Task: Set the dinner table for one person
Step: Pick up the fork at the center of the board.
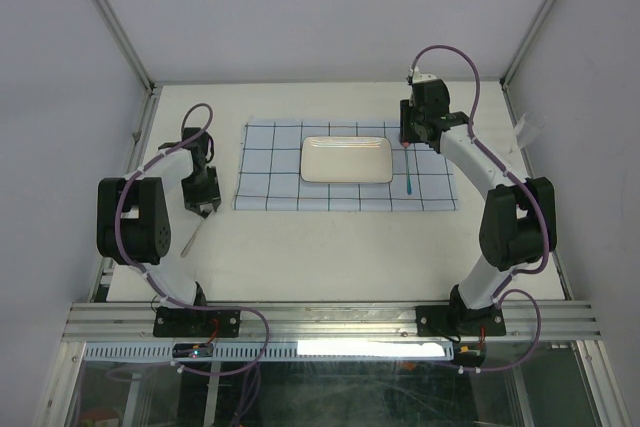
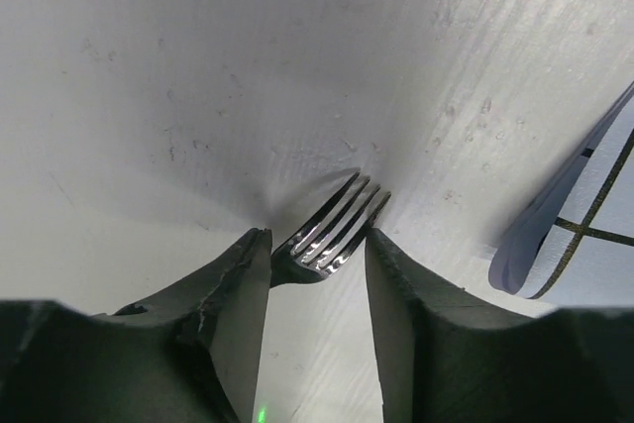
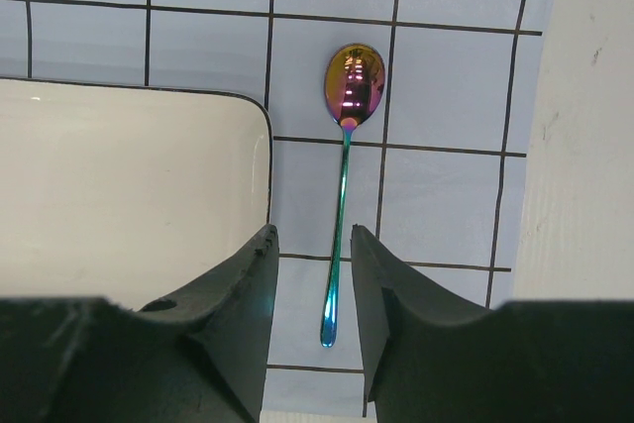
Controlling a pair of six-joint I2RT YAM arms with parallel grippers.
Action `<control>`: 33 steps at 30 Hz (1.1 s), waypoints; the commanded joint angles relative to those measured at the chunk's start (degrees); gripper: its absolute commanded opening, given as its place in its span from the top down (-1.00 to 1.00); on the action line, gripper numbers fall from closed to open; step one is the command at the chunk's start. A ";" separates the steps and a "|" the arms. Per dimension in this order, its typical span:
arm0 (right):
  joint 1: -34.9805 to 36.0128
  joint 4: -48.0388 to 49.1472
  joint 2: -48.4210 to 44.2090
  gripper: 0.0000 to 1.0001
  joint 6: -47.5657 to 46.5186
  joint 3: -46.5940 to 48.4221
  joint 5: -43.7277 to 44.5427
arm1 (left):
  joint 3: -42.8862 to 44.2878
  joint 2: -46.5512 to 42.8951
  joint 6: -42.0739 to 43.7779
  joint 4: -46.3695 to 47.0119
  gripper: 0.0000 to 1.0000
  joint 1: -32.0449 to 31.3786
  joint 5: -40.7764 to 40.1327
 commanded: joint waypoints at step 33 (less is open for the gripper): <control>-0.34 2.23 -0.23 0.23 0.60 0.15 -0.02 | 6.30 -6.72 0.29 -4.96 0.85 0.55 1.42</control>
